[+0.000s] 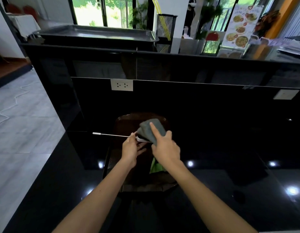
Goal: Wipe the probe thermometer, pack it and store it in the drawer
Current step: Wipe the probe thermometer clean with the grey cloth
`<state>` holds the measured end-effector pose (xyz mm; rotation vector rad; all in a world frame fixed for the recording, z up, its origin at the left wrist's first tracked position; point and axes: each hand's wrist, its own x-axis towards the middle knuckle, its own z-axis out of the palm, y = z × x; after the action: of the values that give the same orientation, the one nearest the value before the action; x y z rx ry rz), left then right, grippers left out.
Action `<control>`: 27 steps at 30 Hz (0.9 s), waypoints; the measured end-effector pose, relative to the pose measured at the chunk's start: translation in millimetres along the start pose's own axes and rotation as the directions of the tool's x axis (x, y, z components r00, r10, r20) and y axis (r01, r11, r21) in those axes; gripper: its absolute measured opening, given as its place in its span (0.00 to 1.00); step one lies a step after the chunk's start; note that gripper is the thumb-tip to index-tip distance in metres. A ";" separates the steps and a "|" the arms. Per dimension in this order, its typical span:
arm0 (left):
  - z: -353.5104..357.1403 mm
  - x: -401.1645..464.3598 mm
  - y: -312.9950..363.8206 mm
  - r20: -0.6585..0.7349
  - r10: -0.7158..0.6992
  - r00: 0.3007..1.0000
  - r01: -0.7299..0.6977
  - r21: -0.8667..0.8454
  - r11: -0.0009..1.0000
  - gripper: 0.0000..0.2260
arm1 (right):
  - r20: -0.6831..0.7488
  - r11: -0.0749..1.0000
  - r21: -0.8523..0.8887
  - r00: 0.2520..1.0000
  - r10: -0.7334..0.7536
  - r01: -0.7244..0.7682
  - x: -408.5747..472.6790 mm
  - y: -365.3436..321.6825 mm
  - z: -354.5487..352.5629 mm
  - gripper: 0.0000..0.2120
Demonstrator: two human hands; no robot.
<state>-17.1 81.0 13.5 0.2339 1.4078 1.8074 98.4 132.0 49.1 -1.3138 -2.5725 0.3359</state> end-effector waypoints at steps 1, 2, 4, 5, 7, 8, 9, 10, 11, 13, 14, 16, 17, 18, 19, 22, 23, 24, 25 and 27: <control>2.2 -0.2 -0.5 -0.010 -0.005 1.000 0.005 -0.019 1.000 0.14 | 0.016 0.999 -0.023 0.999 -0.047 0.047 -4.2 -3.4 4.5 0.38; 3.1 -0.7 -0.7 -0.015 -0.004 1.000 0.003 -0.027 1.000 0.14 | 0.041 0.996 -0.048 0.997 -0.067 0.069 -6.9 -3.2 9.2 0.38; 1.9 -2.1 -0.9 -0.006 0.006 1.000 -0.006 -0.010 1.000 0.13 | 0.075 0.996 -0.081 0.997 -0.028 0.034 -5.4 5.6 14.0 0.38; 0.1 -2.9 -1.4 -0.002 0.010 1.000 -0.010 -0.006 1.000 0.13 | 0.088 0.996 -0.090 0.996 0.002 0.006 -2.7 13.0 14.1 0.38; -3.9 -3.6 -1.7 -0.009 0.018 1.000 -0.018 0.001 1.000 0.14 | 0.099 0.996 -0.088 0.995 0.025 -0.017 5.0 29.6 12.6 0.36; -4.9 -3.3 -1.0 -0.017 0.021 1.000 -0.021 0.007 1.000 0.15 | 0.096 0.999 -0.040 0.995 0.034 -0.031 9.7 38.4 9.5 0.35; -5.6 -2.9 0.0 -0.025 0.021 0.999 -0.020 0.013 1.000 0.15 | 0.090 0.995 0.076 0.994 0.057 -0.064 15.4 47.0 5.1 0.34; -5.7 -2.0 1.3 -0.031 0.018 0.999 -0.017 0.021 1.000 0.15 | 0.091 0.959 0.261 0.992 0.092 -0.113 20.4 53.4 -0.1 0.31; -5.7 -1.2 2.3 -0.035 0.013 0.999 -0.012 0.031 0.999 0.14 | 0.104 0.872 0.462 0.986 0.129 -0.163 25.0 57.8 -5.7 0.27; -6.2 -0.5 4.7 -0.044 0.009 0.999 -0.006 0.059 0.998 0.14 | 0.192 0.614 0.743 0.963 0.189 -0.268 32.3 60.6 -16.8 0.18; -7.0 0.1 5.5 -0.051 0.012 0.999 -0.008 0.070 0.998 0.13 | 0.274 0.458 0.823 0.941 0.198 -0.336 35.0 62.6 -20.7 0.16; -8.2 1.4 6.8 -0.063 0.021 0.998 -0.015 0.088 0.996 0.14 | 0.456 0.172 0.857 0.871 0.182 -0.485 37.7 69.7 -25.6 0.19; -7.7 1.6 7.8 -0.069 0.025 0.997 -0.018 0.097 0.995 0.14 | 0.512 0.089 0.843 0.842 0.172 -0.531 38.3 75.3 -27.6 0.21; -6.9 1.5 9.0 -0.070 0.028 0.997 -0.021 0.100 0.995 0.14 | 0.530 0.041 0.839 0.831 0.172 -0.543 39.6 81.9 -27.2 0.22; -5.8 1.5 10.1 -0.067 0.031 0.997 -0.024 0.101 0.995 0.14 | 0.520 0.016 0.847 0.835 0.182 -0.531 40.7 88.8 -26.0 0.23; -3.4 1.4 10.4 -0.084 0.026 0.996 -0.018 0.094 0.995 0.15 | 0.467 -0.169 0.879 0.876 0.117 -0.446 41.0 98.3 -24.0 0.19; -2.7 1.5 9.9 -0.097 0.013 0.995 -0.006 0.081 0.997 0.15 | 0.443 -0.184 0.888 0.892 0.089 -0.422 41.6 98.7 -23.7 0.16; -1.6 1.7 9.6 -0.111 -0.007 0.994 0.014 0.062 0.998 0.15 | 0.444 -0.154 0.889 0.894 0.057 -0.432 41.0 97.2 -24.4 0.14; -1.0 1.7 9.3 -0.129 -0.035 0.991 0.040 0.036 0.999 0.16 | 0.478 -0.066 0.877 0.878 0.027 -0.475 39.8 92.7 -24.9 0.12; 0.9 2.2 9.5 -0.158 -0.094 0.983 0.092 -0.019 0.996 0.16 | 0.471 0.227 0.855 0.881 0.038 -0.467 38.4 82.6 -23.2 0.16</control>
<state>-22.5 82.7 21.5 0.0178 1.4925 1.7881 146.5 212.7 49.7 -1.1216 -1.5465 2.0145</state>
